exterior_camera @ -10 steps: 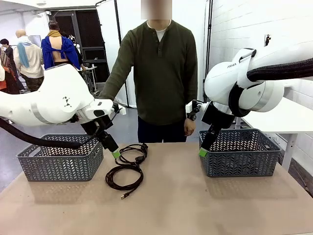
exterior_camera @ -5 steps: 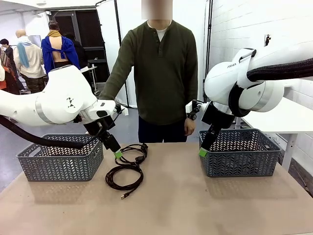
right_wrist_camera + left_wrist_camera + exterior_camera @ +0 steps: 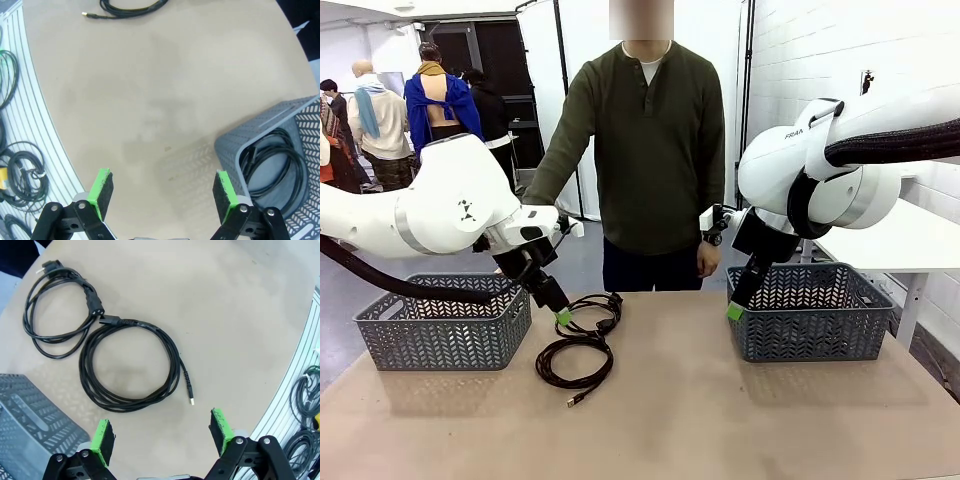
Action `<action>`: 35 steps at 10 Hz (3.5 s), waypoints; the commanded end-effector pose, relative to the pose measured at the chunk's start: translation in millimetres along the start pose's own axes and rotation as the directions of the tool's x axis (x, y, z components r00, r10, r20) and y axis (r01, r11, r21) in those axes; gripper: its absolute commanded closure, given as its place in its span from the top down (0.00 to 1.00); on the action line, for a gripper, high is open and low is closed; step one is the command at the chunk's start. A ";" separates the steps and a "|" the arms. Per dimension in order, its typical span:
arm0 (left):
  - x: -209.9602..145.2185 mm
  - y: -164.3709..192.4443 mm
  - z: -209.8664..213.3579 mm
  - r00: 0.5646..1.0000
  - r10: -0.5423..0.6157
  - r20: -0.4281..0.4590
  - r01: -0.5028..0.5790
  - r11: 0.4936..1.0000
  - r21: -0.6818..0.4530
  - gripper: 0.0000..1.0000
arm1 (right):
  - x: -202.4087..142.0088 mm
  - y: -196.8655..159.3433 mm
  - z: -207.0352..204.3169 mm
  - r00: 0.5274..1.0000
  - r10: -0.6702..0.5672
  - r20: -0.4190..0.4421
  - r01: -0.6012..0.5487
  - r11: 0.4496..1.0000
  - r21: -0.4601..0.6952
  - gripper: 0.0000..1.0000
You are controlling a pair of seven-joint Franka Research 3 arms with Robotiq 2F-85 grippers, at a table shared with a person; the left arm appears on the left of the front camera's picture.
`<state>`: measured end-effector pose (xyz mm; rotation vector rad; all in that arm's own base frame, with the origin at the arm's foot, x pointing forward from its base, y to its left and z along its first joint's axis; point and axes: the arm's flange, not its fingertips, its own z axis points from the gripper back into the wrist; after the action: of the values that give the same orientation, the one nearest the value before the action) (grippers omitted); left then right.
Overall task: Organize the cables according to human instructions.
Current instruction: Pick up a bundle of cables and place it in the basket indicated by the human.
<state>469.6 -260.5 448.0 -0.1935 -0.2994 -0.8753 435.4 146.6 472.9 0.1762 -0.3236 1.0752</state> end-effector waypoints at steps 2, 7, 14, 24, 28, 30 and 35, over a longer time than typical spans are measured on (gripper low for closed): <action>25.7 -7.9 -15.9 0.988 0.126 -0.087 -0.125 0.992 0.015 1.00 | 0.8 -1.1 -0.6 1.000 0.001 -0.005 -0.001 1.000 -0.003 1.00; 75.1 -20.7 -68.0 0.961 0.236 -0.141 -0.231 0.972 0.053 1.00 | 0.8 -1.1 -0.6 1.000 0.001 -0.005 -0.001 1.000 -0.003 1.00; 79.3 -14.3 -102.4 0.947 0.278 -0.158 -0.276 0.960 0.039 1.00 | 0.8 -1.1 -0.6 1.000 0.001 -0.005 -0.001 1.000 -0.003 1.00; 79.7 -29.5 -120.7 0.764 0.632 -0.129 -0.601 0.770 0.213 1.00 | 0.8 -1.1 -0.6 1.000 0.001 -0.005 -0.001 1.000 -0.003 1.00; 84.0 -21.2 -142.5 0.700 0.698 -0.152 -0.672 0.716 0.190 1.00 | 0.8 -1.1 -0.6 1.000 0.001 -0.005 -0.001 1.000 -0.003 1.00; 87.6 -13.0 -150.7 0.691 0.707 -0.153 -0.683 0.707 0.183 1.00 | 0.8 -1.1 -0.6 1.000 0.001 -0.005 -0.001 1.000 -0.003 1.00; 97.9 -9.1 -155.0 0.633 0.763 -0.129 -0.736 0.645 0.204 1.00 | 0.8 -1.1 -0.6 1.000 0.001 -0.005 -0.001 1.000 -0.003 1.00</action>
<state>547.9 -375.9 334.1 -0.0959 -0.0625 -0.0670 435.5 146.5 472.7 0.1769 -0.3235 1.0750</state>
